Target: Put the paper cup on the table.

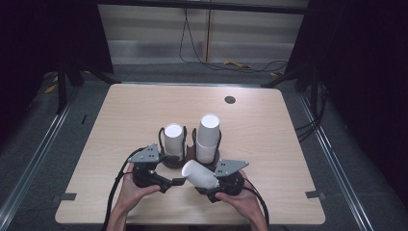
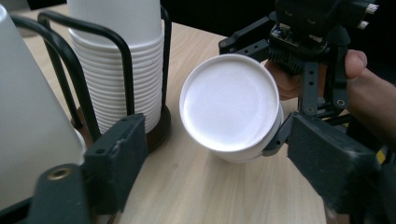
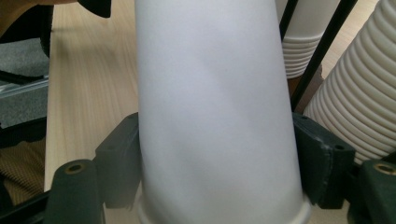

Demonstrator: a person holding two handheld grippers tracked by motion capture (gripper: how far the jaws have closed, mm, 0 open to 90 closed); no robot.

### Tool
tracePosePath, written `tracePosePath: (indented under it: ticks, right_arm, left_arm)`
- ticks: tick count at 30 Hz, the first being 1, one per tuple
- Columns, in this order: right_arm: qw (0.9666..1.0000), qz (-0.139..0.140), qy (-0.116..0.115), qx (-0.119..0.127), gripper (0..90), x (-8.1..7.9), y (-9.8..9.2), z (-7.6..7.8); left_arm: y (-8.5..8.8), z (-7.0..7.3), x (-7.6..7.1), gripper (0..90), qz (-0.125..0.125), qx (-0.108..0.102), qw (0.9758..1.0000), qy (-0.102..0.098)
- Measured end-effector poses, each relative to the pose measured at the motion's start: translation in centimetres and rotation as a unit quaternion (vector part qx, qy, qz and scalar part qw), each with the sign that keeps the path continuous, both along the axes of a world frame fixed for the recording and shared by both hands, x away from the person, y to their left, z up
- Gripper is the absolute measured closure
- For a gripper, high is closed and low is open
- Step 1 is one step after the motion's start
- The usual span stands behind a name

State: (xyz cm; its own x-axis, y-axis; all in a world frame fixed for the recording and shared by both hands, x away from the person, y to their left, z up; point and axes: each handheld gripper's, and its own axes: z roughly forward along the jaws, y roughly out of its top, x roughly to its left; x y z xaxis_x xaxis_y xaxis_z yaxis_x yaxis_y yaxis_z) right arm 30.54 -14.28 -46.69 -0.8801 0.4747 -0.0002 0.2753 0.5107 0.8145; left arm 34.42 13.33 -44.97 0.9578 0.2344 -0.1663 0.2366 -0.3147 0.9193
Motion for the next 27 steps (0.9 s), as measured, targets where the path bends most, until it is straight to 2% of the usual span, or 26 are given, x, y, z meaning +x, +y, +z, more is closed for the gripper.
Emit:
tracePosePath:
  ticks: [5, 9, 12, 19, 23, 27]
  right_arm:
    - [0.9998, 0.008, 0.005, -0.017, 26.3, 0.2, 0.1, 0.1]
    - [0.9994, 0.017, 0.011, -0.027, 26.5, 0.4, 0.3, 0.4]
    - [0.9991, 0.021, 0.009, -0.035, 26.5, 0.6, 0.6, 0.6]
    - [0.9983, 0.03, 0.012, -0.048, 26.6, 0.8, 0.6, 0.9]
    - [0.9974, 0.035, 0.01, -0.062, 26.7, 0.8, 0.7, 1.2]
    - [0.9964, 0.041, 0.009, -0.074, 26.9, 0.9, 0.8, 1.6]
  left_arm:
    - [0.0, 0.0, 0.1, 21.7, 0.001, 0.009, 1.0, -0.001]
    - [-0.1, -0.1, 0.3, 17.8, 0.001, 0.01, 0.9999, 0.01]
    - [-0.2, 0.1, 0.7, 17.7, -0.009, 0.027, 0.9995, 0.017]
    - [-0.6, 0.5, 0.4, 21.8, -0.028, 0.056, 0.998, 0.008]
    - [-0.7, 0.6, 0.5, 21.8, -0.029, 0.07, 0.9971, -0.002]
    - [-0.9, 0.5, 0.6, 21.9, -0.028, 0.082, 0.9963, -0.001]
